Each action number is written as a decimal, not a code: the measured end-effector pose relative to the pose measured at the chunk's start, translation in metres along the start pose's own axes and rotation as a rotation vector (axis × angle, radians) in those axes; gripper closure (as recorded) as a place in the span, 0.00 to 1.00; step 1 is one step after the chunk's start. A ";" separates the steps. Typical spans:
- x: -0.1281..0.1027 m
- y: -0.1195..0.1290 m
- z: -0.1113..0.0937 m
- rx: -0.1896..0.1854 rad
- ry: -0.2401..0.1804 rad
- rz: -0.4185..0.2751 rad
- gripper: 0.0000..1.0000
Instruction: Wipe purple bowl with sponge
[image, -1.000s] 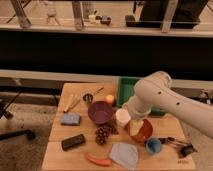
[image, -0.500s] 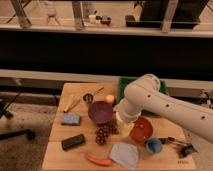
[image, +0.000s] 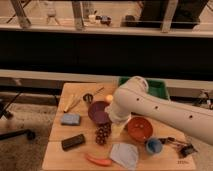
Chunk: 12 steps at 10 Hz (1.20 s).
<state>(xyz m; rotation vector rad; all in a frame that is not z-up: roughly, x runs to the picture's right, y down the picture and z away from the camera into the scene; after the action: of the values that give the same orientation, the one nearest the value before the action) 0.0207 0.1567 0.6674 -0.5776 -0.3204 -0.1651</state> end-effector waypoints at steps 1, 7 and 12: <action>-0.008 -0.001 0.004 0.001 -0.008 0.006 0.20; -0.047 -0.009 0.026 -0.019 -0.043 0.035 0.20; -0.071 -0.025 0.041 -0.039 -0.071 0.071 0.20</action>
<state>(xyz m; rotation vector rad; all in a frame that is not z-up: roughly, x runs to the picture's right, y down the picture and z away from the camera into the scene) -0.0627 0.1640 0.6882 -0.6332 -0.3657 -0.0828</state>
